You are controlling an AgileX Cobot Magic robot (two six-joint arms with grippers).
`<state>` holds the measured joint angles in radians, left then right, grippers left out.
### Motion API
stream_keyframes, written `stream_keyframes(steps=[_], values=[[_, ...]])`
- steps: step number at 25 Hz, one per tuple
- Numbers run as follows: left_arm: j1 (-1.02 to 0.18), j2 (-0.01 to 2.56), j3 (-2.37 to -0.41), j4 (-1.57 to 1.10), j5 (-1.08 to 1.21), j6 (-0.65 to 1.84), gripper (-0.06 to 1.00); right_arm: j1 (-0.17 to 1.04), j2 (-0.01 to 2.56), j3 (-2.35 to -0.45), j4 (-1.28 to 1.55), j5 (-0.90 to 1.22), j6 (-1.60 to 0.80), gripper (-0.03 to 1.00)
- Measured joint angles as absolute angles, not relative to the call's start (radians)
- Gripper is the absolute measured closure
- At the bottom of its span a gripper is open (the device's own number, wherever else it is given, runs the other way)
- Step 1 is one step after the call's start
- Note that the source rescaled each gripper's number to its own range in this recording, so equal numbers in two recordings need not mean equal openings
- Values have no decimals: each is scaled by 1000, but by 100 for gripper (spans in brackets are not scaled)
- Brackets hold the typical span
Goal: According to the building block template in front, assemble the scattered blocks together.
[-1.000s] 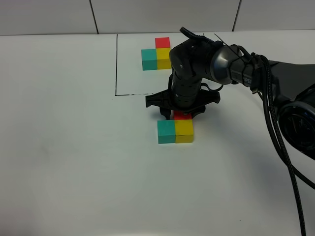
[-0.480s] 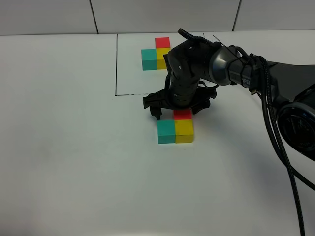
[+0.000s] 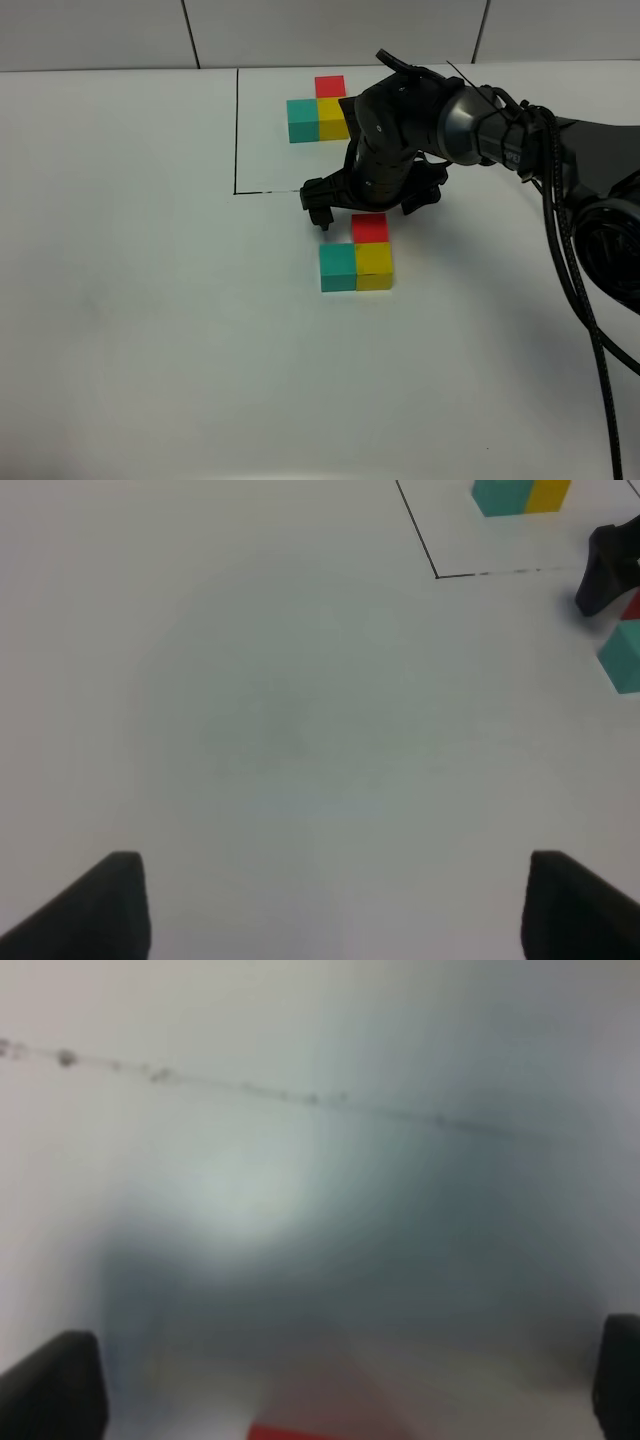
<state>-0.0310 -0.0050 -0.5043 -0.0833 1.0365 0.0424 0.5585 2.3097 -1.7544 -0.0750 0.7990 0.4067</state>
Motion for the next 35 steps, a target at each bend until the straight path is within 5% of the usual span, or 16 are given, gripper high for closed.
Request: stream_keyframes(steps=[6,15,26,35], values=[[-31,-5,-504,-83,1036,42,14,506,2203,-1754,-79,793,339,-3],[-31,-5,-504,-83,1036,42,14,250,2082,-1737,0,856,172,-3],[-31,-5,-504,-83,1036,42,14,163,1718,-1217,23,579,64,-3],[-31,-5,-504,-83,1036,42,14,148,1271,-1013,-25,637,59,-3]])
